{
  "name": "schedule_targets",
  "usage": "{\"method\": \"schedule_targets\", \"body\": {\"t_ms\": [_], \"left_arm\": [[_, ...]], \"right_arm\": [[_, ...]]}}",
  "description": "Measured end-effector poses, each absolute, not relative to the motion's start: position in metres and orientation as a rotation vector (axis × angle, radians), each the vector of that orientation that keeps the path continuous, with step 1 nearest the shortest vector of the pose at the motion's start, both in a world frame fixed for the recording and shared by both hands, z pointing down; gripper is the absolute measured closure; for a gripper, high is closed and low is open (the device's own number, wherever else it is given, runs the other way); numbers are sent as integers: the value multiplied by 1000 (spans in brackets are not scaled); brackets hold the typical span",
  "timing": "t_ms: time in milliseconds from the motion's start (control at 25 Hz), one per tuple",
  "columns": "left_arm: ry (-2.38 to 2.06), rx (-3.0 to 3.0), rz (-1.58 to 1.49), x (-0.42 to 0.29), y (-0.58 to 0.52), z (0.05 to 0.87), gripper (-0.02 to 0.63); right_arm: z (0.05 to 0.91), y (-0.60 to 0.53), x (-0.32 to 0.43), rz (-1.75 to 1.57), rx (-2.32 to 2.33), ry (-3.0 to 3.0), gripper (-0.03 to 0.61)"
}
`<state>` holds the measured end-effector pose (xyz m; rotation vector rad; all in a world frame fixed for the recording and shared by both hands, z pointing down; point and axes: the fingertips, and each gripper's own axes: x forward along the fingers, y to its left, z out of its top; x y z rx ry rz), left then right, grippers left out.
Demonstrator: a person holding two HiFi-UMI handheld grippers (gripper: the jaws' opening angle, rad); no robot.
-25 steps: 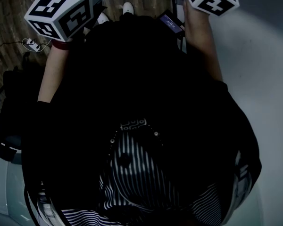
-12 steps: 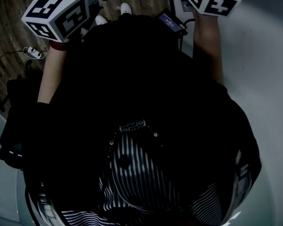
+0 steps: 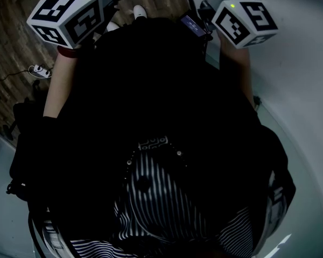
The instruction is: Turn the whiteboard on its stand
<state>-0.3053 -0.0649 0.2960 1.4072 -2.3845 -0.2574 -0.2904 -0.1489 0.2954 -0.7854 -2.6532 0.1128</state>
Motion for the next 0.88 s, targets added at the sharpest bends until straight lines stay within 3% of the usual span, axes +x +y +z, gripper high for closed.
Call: {"method": "schedule_targets", "body": {"t_ms": [400,680,880], "left_arm": [[-2395,1371,-318,-312,-27,301,611],[-2392,1295,-365,-271,-19,376,611],[-2409,1284,-392,-264,9,338,611]], "right_arm": [[296,-93,-301,172,-902,-2601,577],[369,-68,-262,166,-1001,-2513,577],[327,-39,-250,91,-1038,-2464,577]]}}
